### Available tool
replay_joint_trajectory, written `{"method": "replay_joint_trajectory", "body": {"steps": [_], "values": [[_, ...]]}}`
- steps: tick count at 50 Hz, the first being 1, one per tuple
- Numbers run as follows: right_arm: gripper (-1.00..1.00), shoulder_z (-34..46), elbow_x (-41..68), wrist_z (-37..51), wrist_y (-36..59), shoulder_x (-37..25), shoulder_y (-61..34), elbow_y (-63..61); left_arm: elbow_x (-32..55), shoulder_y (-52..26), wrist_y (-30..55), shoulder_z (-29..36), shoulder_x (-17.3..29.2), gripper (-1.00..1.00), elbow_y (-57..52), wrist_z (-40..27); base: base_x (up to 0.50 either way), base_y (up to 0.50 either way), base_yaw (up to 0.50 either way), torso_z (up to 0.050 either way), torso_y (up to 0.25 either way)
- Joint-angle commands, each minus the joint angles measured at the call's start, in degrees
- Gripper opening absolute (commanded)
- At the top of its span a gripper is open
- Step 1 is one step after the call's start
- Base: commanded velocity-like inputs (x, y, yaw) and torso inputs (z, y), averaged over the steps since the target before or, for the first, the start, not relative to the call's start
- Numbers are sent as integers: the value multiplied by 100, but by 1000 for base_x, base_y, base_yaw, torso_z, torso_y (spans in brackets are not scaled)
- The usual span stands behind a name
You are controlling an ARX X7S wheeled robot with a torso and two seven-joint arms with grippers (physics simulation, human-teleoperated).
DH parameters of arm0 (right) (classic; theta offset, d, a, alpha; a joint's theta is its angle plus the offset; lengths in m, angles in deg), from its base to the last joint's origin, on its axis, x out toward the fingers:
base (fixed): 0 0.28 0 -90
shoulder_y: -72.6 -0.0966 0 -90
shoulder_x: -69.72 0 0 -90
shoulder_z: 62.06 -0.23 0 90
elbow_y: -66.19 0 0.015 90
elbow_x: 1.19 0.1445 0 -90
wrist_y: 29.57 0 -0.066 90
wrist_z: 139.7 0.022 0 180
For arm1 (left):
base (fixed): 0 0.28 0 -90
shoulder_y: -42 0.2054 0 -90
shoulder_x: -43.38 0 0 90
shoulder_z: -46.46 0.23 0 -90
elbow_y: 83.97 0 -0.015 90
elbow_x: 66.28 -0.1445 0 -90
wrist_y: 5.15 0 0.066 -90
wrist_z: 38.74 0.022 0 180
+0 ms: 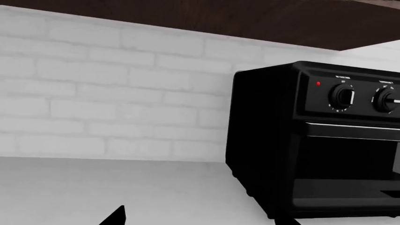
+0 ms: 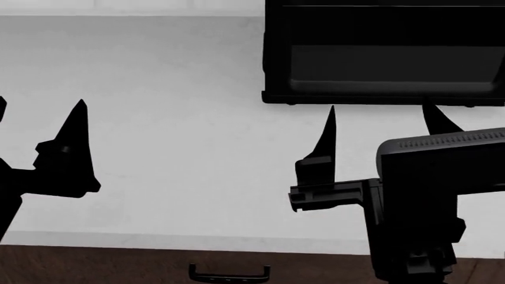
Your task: Turn on the toaster oven by setting the timer.
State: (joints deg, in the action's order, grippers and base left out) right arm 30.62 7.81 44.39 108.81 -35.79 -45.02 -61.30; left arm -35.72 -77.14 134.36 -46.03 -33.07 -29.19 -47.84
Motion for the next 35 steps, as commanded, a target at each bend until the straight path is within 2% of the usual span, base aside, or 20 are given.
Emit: {"method": "replay_joint_trajectory", "body": {"steps": [1,35], "values": [[100,2,34,18,14,-19,-8,-8,27,-15,-31,30,12,100,22,-26,289,0,0,0,0],[100,26,115,91,12,-51,-36,11,110,-8,-92,84,103,100,16,-94,285,0,0,0,0]]}}
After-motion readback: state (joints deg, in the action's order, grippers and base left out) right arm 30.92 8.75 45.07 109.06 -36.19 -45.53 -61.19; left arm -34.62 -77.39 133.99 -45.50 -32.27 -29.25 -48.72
